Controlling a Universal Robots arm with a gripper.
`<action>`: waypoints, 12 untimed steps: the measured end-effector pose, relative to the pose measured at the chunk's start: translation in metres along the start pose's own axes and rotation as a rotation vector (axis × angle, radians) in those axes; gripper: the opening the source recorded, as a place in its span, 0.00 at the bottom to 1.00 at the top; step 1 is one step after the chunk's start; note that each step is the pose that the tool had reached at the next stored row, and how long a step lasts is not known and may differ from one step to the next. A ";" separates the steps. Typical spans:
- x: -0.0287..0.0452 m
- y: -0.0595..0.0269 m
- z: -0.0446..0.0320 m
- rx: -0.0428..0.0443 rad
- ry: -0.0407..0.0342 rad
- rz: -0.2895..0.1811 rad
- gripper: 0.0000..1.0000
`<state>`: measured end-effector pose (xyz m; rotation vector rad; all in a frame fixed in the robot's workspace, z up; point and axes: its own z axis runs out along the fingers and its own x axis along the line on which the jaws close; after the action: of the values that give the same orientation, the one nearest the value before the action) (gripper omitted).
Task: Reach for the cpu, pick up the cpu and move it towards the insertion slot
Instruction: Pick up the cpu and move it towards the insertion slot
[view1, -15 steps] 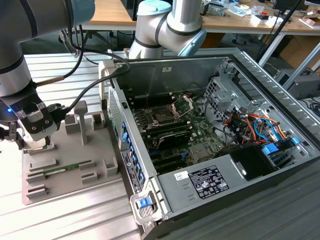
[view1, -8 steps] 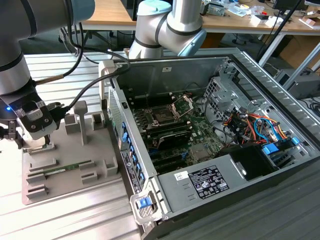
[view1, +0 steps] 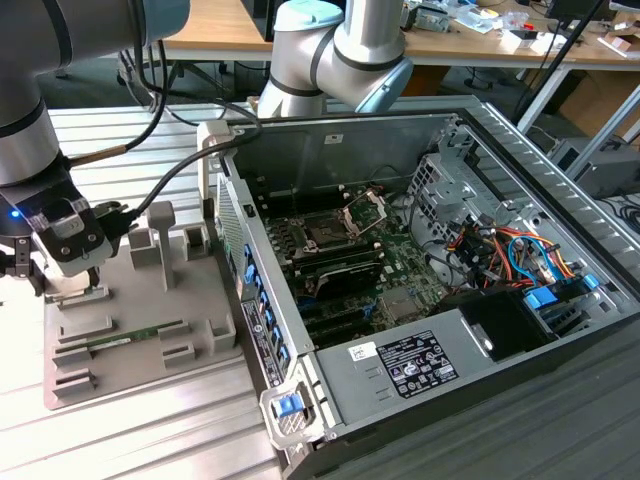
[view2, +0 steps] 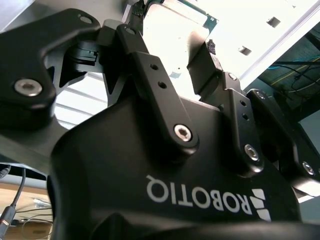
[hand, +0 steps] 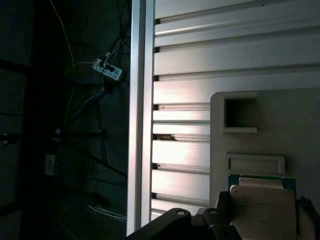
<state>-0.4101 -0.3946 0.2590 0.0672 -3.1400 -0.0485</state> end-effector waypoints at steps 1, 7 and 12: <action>0.0000 0.0000 -0.0006 -0.0001 0.0000 0.000 0.55; 0.0000 0.0001 -0.0045 0.0000 0.0001 0.000 0.55; 0.0000 0.0003 -0.0078 0.0000 0.0000 0.000 0.55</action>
<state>-0.4102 -0.3946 0.2668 0.0672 -3.1400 -0.0485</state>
